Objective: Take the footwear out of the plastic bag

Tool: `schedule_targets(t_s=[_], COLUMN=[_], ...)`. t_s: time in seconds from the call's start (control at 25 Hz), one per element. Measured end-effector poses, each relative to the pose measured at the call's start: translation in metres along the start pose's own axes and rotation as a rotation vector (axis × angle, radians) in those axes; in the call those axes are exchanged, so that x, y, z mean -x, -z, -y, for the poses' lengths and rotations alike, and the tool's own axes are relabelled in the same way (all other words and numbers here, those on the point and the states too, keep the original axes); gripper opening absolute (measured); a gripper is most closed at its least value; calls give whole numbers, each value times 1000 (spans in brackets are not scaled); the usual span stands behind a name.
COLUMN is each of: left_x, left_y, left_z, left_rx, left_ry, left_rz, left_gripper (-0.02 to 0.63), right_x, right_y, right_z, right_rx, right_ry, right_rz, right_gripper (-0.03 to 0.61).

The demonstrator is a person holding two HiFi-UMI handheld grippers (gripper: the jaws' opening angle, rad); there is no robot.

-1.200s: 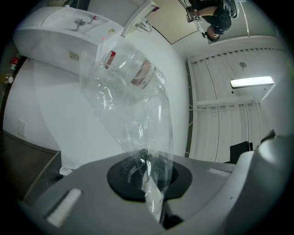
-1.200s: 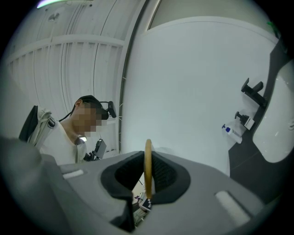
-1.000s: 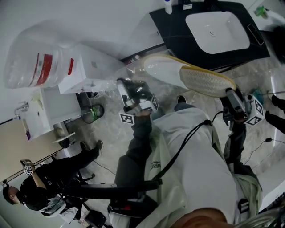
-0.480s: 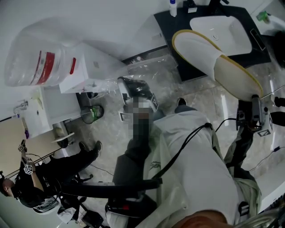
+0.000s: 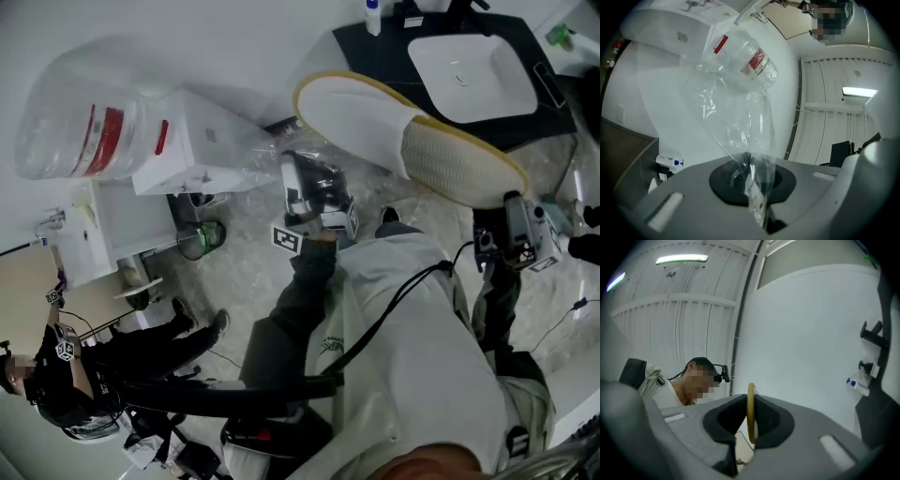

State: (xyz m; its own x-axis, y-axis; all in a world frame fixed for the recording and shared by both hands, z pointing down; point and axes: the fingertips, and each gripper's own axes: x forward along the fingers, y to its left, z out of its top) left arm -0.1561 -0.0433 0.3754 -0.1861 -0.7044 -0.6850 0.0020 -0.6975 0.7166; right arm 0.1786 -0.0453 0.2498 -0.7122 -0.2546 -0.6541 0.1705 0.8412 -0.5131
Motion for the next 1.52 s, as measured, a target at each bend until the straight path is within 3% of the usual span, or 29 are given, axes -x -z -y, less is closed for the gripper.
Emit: schedule_targets(t_s=[0.16,0.36,0.68,0.76,0.84,0.92,1.08,1.24,1.44,1.52], left_x=[-4,-7,-10,-9,-8,-9,-12,-17,-17,-13], left_y=[14,18,15,16,17,19,26,31,35,29], left_z=[6,23,29,22,19,24,35,42,41,38], left_rx=[38,73,111,117,120,126,143,113,85,86], left_ry=[40,124,149,111,101,127,187,217,199,192], left_rz=[-30,-36,-44,-48,-47,-43,-49,-67,-78,-58], left_gripper=[0,10,162,166,129,138,226,272,267,198], right_x=[-11,-5,-5,-7,-9,-11,-7,-13,-24,-22], right_y=[25,33,47,45,45,49,62,80,114,122], right_z=[10,26,25,23,20,23,31,33,36,39], right_rx=[-78,-134,-183,-176,-174,-181,-233,-284,-257,-247], right_ry=[-23,12,1,-7,-17,-10,8,8,33,41], right_rz=[-32,-27,-19,-10,-9,-18,-23,-45,-185,-234], right_gripper=[40,40,40,40,40,40,40,40,40,41])
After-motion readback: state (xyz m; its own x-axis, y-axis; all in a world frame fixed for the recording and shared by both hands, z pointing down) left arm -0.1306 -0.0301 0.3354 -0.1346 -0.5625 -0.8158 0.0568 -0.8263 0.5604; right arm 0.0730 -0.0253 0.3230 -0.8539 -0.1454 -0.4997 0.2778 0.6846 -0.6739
